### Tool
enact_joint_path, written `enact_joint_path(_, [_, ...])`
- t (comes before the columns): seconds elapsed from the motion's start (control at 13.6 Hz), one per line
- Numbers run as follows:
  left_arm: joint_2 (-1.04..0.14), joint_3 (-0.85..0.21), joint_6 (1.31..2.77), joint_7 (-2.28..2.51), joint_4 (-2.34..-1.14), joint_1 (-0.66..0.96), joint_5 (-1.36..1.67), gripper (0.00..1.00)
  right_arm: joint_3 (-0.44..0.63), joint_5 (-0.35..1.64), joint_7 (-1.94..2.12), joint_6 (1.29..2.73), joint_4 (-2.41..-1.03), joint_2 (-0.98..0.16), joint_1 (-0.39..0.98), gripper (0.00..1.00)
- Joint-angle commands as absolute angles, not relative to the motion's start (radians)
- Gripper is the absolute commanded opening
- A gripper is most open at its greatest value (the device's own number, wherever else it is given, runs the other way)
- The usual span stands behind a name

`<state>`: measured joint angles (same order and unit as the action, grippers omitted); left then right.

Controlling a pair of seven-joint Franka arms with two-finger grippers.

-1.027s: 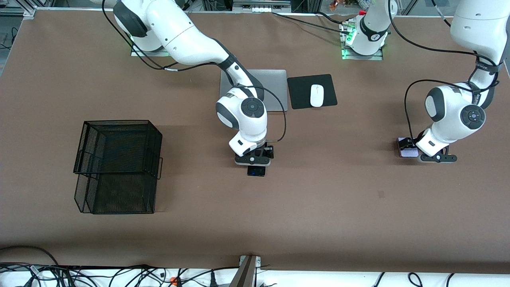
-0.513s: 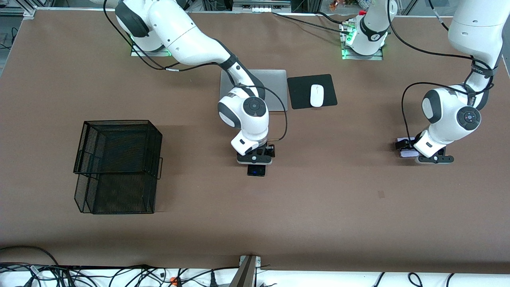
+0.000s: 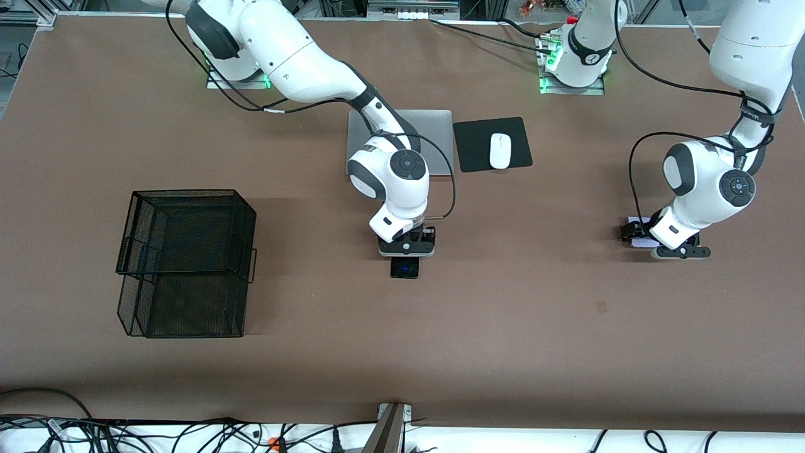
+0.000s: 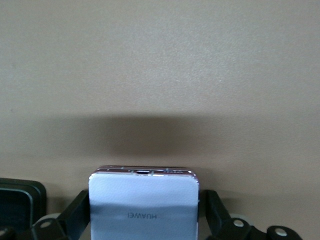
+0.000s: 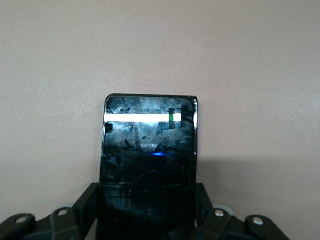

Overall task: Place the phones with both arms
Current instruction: 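Grasp the black phone with the right gripper while the left gripper grasps the Huawei, then drop the black phone in the basket while the left gripper moves the Huawei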

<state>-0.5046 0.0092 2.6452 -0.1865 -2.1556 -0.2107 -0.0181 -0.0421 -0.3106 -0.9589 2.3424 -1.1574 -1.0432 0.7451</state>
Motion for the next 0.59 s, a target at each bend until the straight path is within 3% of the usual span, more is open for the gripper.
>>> enact_joint_path(0.0, [-0.517,-0.006,2.672,-0.207,-2.16,-0.23,0.014,1.0,-0.032,-0.339,-0.962,2.344,-1.149,-1.063,0.744,0.16])
enact_joint_path(0.07, [-0.523,-0.006,2.681,-0.207,-2.16,-0.232,0.014,0.84,-0.031,-0.339,-0.959,2.335,-1.149,-1.054,0.745,0.05])
enact_joint_path(0.15, [-0.526,-0.006,2.681,-0.206,-2.158,-0.232,0.015,0.6,-0.031,-0.334,-0.957,2.318,-1.147,-1.031,0.742,0.0])
enact_joint_path(0.22, [-0.526,-0.006,2.681,-0.201,-2.157,-0.232,0.015,0.37,-0.031,-0.33,-0.954,2.269,-1.146,-0.997,0.739,0.0])
enact_joint_path(0.29, [-0.526,-0.006,2.681,-0.195,-2.155,-0.232,0.015,0.21,-0.029,-0.327,-0.954,2.205,-1.144,-0.952,0.732,0.0])
enact_joint_path(0.44, [-0.526,-0.006,2.675,-0.187,-2.151,-0.23,0.017,0.02,-0.032,-0.272,-0.947,2.101,-1.158,-0.831,0.657,0.0])
enact_joint_path(0.51, [-0.526,-0.006,2.669,-0.172,-2.145,-0.227,0.017,0.0,-0.034,-0.237,-0.899,2.033,-1.175,-0.768,0.62,0.0])
